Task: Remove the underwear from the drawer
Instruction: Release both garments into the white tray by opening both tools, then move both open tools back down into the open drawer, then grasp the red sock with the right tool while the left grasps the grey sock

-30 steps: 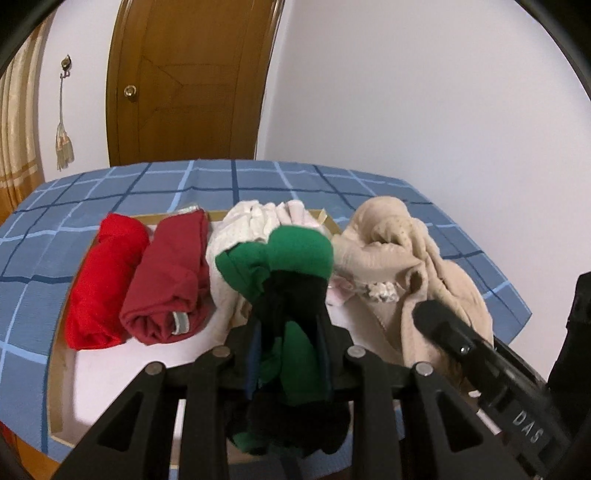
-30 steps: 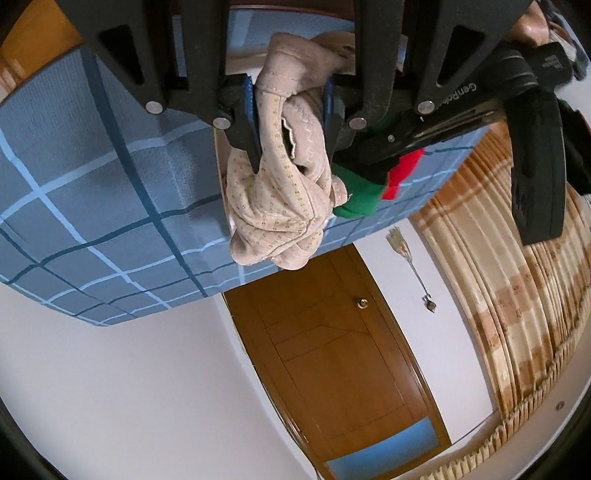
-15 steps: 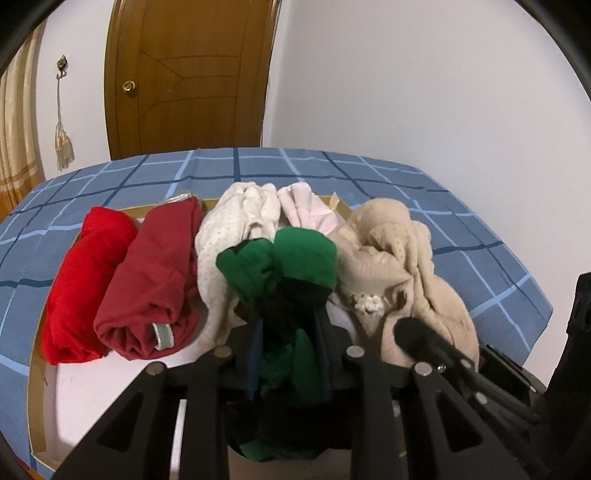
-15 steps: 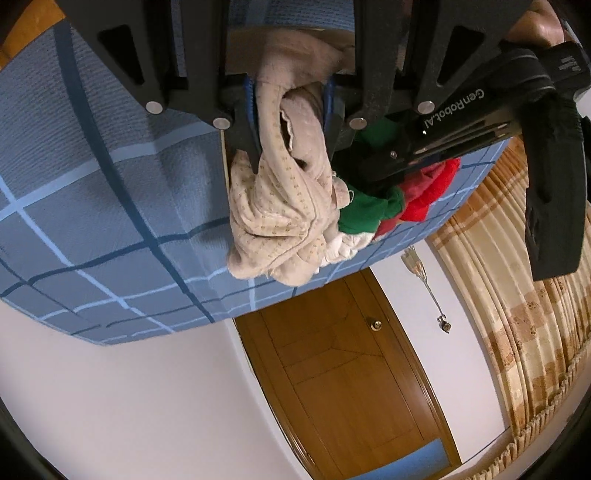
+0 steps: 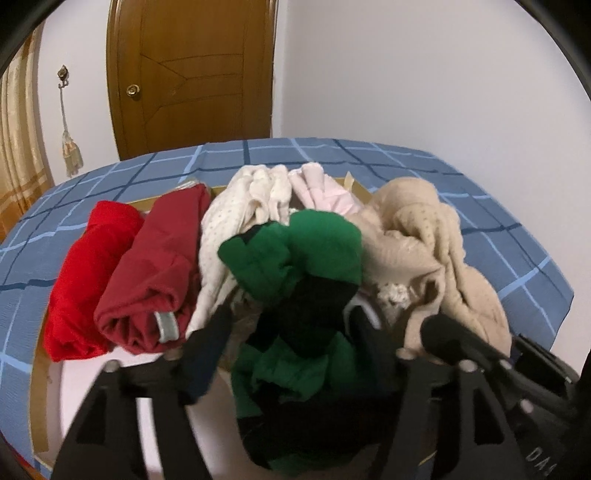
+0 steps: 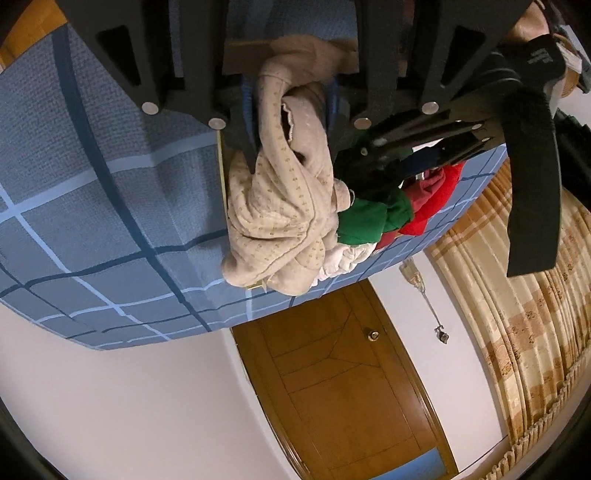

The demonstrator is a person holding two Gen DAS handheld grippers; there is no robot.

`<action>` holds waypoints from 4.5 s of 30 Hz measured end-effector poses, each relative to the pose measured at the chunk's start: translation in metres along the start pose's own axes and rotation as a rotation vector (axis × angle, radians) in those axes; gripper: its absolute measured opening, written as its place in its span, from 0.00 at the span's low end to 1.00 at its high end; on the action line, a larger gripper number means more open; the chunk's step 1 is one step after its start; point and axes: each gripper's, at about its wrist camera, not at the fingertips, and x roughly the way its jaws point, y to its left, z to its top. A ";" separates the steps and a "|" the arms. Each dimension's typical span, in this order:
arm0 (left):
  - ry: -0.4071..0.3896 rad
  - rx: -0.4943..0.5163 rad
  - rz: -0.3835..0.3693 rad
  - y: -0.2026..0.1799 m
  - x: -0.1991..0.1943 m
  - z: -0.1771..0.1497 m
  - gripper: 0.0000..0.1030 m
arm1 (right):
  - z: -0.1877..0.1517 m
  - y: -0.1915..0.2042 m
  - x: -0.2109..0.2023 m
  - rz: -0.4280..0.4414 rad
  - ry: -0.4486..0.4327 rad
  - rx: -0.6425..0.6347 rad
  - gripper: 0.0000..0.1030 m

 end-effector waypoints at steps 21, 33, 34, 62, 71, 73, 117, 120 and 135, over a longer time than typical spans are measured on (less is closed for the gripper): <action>-0.045 -0.021 0.071 0.011 -0.054 -0.039 1.00 | -0.027 0.004 -0.063 0.044 -0.041 0.039 0.59; -0.043 -0.026 0.093 0.019 -0.078 -0.069 1.00 | -0.048 0.009 -0.085 0.087 0.009 0.078 0.59; -0.043 -0.026 0.094 0.019 -0.080 -0.070 1.00 | -0.049 0.009 -0.087 0.086 0.008 0.077 0.59; -0.061 -0.001 0.077 0.026 -0.139 -0.123 1.00 | -0.086 0.038 -0.144 0.098 0.058 0.003 0.59; -0.060 0.020 0.092 0.025 -0.158 -0.146 1.00 | -0.105 0.037 -0.165 0.097 0.084 -0.012 0.59; -0.059 0.032 0.105 0.024 -0.162 -0.151 1.00 | -0.109 0.036 -0.168 0.093 0.084 -0.012 0.59; 0.249 0.115 0.042 0.102 -0.130 -0.216 1.00 | -0.163 0.006 -0.049 0.111 0.561 0.062 0.59; 0.282 0.159 0.021 0.091 -0.121 -0.211 1.00 | -0.170 0.012 -0.036 0.128 0.644 0.030 0.59; 0.339 0.183 0.007 0.099 -0.101 -0.183 1.00 | -0.202 0.035 0.012 0.018 0.842 -0.217 0.59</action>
